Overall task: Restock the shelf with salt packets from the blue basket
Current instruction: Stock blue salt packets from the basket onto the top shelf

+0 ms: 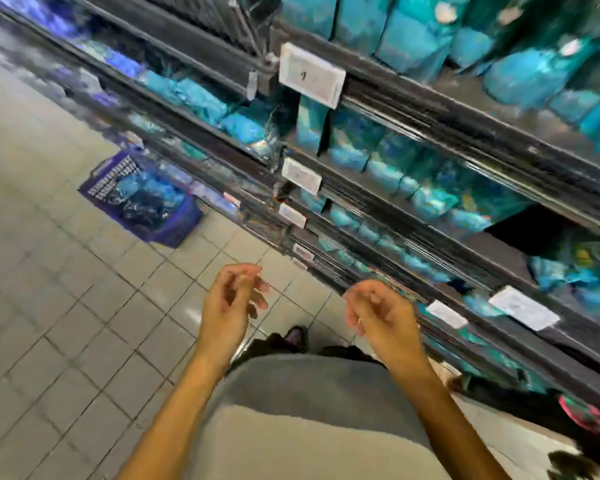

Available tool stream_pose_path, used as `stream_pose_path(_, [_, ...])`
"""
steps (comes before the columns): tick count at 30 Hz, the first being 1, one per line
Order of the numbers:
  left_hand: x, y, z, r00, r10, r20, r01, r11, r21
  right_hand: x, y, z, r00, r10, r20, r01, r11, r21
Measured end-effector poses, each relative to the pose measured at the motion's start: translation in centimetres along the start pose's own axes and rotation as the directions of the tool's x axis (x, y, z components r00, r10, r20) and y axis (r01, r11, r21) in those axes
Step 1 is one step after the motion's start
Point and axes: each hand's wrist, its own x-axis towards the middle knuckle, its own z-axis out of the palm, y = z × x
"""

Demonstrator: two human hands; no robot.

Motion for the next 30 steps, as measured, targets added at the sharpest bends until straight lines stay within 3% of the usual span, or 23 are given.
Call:
stream_pose_path(8, [-4.6,-3.5,-2.0,0.942,-0.175,-0.285,0.153,0.983,-0.100,-0.8,3.1,-0.4,0.976,0.144,0.166,-0.122,0.983,-0.135])
stream_pose_path(17, [-11.8,-7.7,-4.7,0.797,-0.269,-0.541,0.234,0.963,-0.134,0.2,4.2,2.3,0.876,0.285,0.389,-0.209,0.951,-0.226])
stream_pose_path(22, [-13.8,-9.4,-5.3,0.725,-0.254,-0.641,0.210,0.967,-0.146,4.0,2.6,7.7,0.832,0.257,0.492,-0.149,0.957,-0.248])
stream_pose_path(26, [-15.3,-10.7,-7.9,0.610,-0.298,-0.734,0.200,0.954,-0.221,7.3,0.8,14.5,0.786,0.233,0.573,-0.082,0.957,-0.277])
stream_pose_path(30, [-15.6,-12.3,-11.8,0.546,-0.358,-0.758,0.202,0.934,-0.295,9.4,-0.5,21.9,0.747,0.226,0.626,-0.057,0.959,-0.279])
